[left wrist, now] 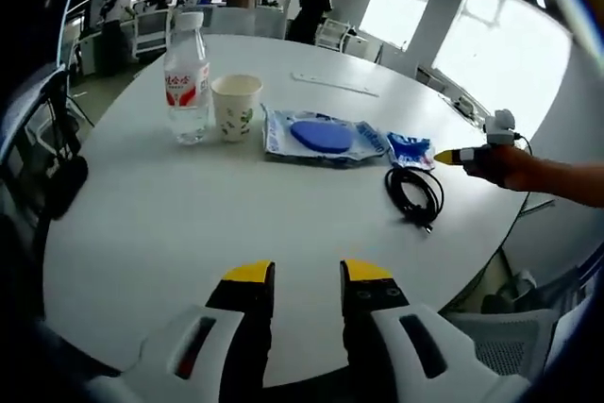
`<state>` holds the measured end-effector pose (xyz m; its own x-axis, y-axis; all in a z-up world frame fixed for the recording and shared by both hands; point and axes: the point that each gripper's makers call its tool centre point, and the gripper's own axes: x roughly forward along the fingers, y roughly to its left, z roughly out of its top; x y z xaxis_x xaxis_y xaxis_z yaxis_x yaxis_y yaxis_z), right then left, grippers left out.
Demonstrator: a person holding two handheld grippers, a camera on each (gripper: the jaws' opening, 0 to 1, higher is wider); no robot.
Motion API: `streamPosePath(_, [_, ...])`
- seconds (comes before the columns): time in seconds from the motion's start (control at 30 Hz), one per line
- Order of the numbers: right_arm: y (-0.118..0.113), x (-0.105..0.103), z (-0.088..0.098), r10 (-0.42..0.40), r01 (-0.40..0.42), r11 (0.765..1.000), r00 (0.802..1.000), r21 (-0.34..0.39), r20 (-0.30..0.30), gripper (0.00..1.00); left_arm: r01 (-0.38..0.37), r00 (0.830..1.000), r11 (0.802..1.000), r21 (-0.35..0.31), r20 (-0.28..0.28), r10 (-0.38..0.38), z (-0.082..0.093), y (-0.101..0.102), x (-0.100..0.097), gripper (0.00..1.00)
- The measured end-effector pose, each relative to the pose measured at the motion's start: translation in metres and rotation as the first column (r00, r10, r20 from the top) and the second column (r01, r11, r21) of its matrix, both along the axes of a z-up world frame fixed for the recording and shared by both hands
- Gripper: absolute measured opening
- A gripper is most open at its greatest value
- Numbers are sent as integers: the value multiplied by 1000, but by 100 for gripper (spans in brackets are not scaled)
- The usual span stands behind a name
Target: Arrange the tabletop items into an orderly group along one side of the table until the central work area is clear of visible clutter.
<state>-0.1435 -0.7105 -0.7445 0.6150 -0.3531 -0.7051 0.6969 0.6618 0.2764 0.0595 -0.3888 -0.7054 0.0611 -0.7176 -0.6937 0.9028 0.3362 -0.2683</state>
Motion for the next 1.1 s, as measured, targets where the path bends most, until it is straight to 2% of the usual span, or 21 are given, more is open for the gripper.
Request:
streamPosePath(0.2, [-9,5,-5,-19,19,1000,1000,12,3,9,-21,1000,1000,14,4,21,-2,7,7,25])
streamPosePath(0.37, [-15,5,-8,-20,20,1000,1000,2,-18,4,-43,999,999,21,8,43,-2,16,11,25])
streamPosePath(0.47, [-18,5,-7,-30,30,1000,999,1,-11,0,-54,999,998,23,7,54,-2,18,14,25])
streamPosePath(1.1, [-36,10,-4,-60,60,998,998,-6,-1,0,-71,997,997,26,-2,71,-4,16,21,25])
